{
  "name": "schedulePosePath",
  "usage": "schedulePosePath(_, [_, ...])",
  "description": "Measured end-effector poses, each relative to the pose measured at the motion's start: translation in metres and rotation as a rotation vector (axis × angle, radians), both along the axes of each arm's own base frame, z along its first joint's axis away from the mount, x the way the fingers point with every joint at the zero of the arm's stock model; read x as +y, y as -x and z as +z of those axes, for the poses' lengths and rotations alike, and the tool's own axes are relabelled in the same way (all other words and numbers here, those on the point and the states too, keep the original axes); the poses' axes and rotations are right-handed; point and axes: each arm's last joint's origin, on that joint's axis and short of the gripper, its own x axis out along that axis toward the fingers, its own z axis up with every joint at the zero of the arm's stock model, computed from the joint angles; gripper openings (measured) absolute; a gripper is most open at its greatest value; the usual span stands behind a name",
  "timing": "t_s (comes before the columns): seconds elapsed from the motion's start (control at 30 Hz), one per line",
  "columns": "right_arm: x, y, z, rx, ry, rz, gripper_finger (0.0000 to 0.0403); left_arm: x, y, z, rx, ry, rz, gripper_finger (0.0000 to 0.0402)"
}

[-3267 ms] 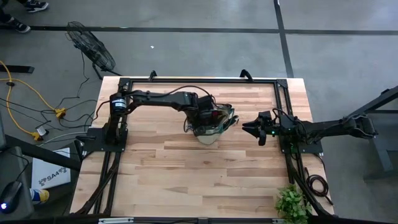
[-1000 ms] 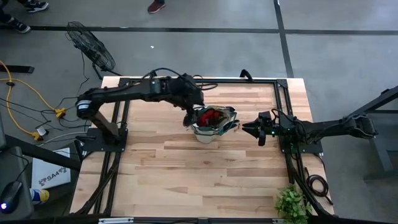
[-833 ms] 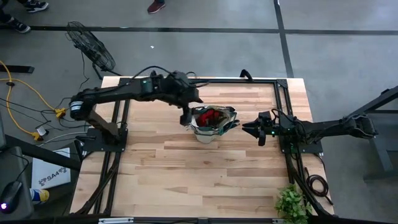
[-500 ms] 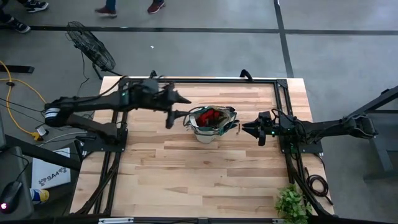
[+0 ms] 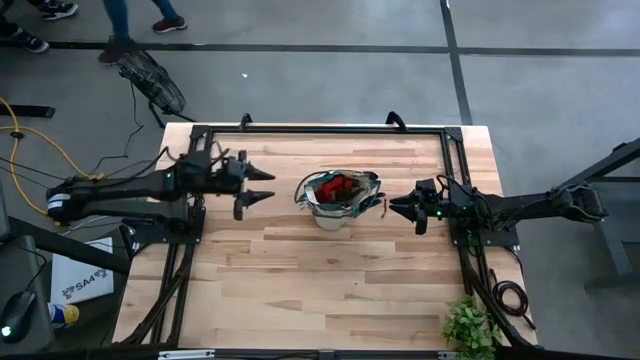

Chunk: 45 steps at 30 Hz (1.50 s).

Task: Pick & Place Garden tools in Gardening bag
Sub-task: Return to Home Position

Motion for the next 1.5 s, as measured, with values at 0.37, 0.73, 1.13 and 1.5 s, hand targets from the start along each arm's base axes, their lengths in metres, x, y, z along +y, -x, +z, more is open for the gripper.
schedulePosePath(0.37, [0.0, 0.0, 0.0, 0.0, 0.0, 0.0, 0.0116, -0.008, 0.036, -0.048, -0.161, 0.011, -0.002, 0.0223])
schedulePosePath(0.73, [0.0, 0.0, 0.0, 0.0, 0.0, 0.0, 0.0116, -0.011, 0.052, -0.079, -0.223, 0.041, -0.001, 0.0223])
schedulePosePath(1.13, [0.0, 0.0, 0.0, 0.0, 0.0, 0.0, 0.0116, -0.017, 0.064, -0.103, -0.226, 0.066, -0.157, 0.0223])
schedulePosePath(1.5, [0.0, 0.0, 0.0, 0.0, 0.0, 0.0, 0.0116, -0.017, 0.071, -0.111, -0.175, 0.05, -0.1, 0.0223])
